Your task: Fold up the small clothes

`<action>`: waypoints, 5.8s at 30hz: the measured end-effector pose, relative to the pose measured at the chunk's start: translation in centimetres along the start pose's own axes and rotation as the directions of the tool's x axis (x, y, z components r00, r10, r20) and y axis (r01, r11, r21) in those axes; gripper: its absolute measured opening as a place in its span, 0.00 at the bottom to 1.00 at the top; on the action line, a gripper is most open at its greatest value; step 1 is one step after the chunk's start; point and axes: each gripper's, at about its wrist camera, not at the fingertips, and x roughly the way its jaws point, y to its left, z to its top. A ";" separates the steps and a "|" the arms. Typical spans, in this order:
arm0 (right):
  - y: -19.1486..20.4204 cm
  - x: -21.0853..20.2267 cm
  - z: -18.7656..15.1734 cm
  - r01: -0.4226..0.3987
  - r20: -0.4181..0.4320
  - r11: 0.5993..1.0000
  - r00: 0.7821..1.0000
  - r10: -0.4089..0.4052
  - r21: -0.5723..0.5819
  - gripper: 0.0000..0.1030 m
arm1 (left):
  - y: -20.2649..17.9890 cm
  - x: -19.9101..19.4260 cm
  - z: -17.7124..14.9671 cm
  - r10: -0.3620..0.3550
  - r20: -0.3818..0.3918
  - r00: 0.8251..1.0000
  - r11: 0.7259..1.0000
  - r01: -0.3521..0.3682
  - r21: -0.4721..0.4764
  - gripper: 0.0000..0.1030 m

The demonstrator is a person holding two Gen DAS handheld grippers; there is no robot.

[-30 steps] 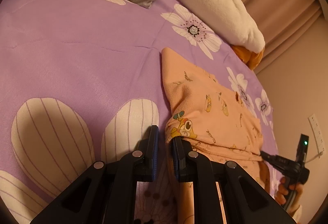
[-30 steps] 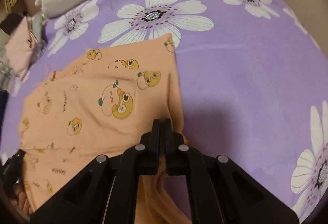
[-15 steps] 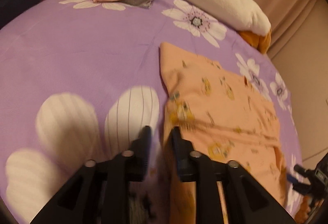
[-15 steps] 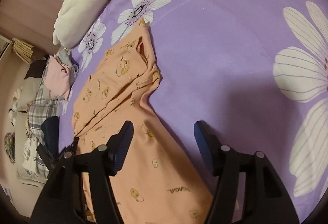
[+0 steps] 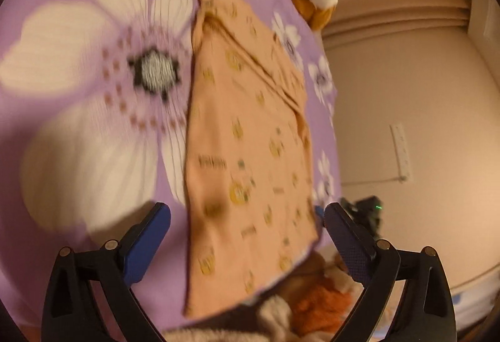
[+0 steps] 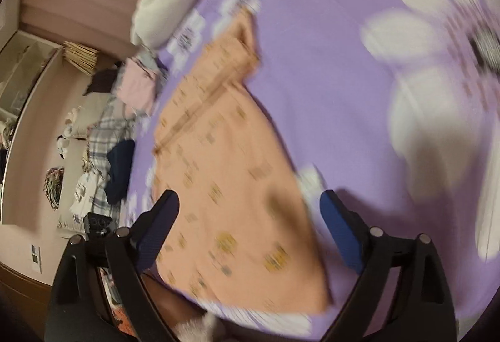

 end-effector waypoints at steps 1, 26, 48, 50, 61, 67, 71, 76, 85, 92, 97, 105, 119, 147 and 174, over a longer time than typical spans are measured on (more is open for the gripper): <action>-0.6 0.2 -0.5 -0.010 -0.019 1.000 1.000 0.010 0.014 0.90 | 0.0 0.4 -0.4 -0.015 -0.014 1.000 1.000 0.015 0.000 0.95; -2.6 3.1 -3.1 -0.070 -0.083 0.997 0.994 0.073 0.037 0.03 | 1.3 4.8 -4.4 0.110 -0.031 0.993 0.993 -0.111 -0.028 0.12; 2.2 -0.5 1.9 -0.379 0.179 0.923 0.906 0.384 -0.064 0.07 | -4.7 -1.2 1.5 -0.142 0.383 0.913 0.989 0.119 0.084 0.08; 3.2 -0.2 3.3 -0.362 0.177 0.929 0.912 0.370 -0.074 0.06 | -5.2 -1.5 3.1 -0.145 0.403 0.904 0.989 0.131 0.064 0.08; 3.4 1.9 2.5 -0.185 0.127 0.973 0.971 0.203 -0.141 0.10 | 1.0 0.6 -2.4 0.011 0.161 0.987 0.994 0.006 -0.106 0.70; 0.9 2.7 1.7 -0.203 0.112 0.976 0.971 0.211 -0.082 0.10 | 1.0 4.0 -2.6 -0.097 0.096 0.991 0.992 0.104 -0.071 0.70; 0.3 3.2 1.2 -0.208 0.103 0.975 0.971 0.215 -0.076 0.10 | -1.0 5.9 -2.7 0.022 0.070 0.997 0.999 -0.025 0.039 0.26; -1.0 3.7 1.0 -0.244 0.099 0.970 0.965 0.244 -0.018 0.10 | -1.8 7.1 -2.8 0.006 0.067 0.998 0.999 -0.009 0.033 0.10; 0.2 0.3 2.6 -0.469 0.221 0.883 0.858 0.464 -0.032 0.09 | -7.1 0.5 4.3 -0.187 0.331 0.925 0.980 0.154 0.126 0.09; 0.9 1.1 4.6 -0.271 0.222 0.962 0.937 0.270 -0.025 0.10 | -4.9 1.1 8.3 -0.143 0.364 0.920 0.987 0.160 -0.016 0.09; -1.0 1.8 3.2 -0.167 0.147 0.986 0.975 0.165 -0.003 0.48 | -0.3 2.5 4.5 0.066 0.207 0.976 0.983 -0.028 -0.182 0.52; -0.3 1.8 1.8 -0.214 0.119 0.975 0.968 0.220 -0.065 0.68 | 0.8 -0.1 -3.7 0.084 0.261 0.962 0.985 -0.040 -0.170 0.71; 2.9 7.2 2.5 -0.126 0.099 0.976 0.984 0.145 -0.178 0.13 | -2.5 6.0 -2.2 0.109 0.206 0.972 0.994 -0.101 -0.048 0.30; 7.0 9.5 19.5 -0.242 0.242 0.970 0.944 0.226 0.038 0.10 | -4.5 3.4 19.3 0.192 0.472 0.860 0.978 -0.127 -0.165 0.16; 2.1 6.8 14.6 -0.031 0.076 0.980 0.996 0.046 -0.194 0.74 | -3.2 8.9 17.9 0.178 0.093 0.980 0.976 -0.188 0.114 0.69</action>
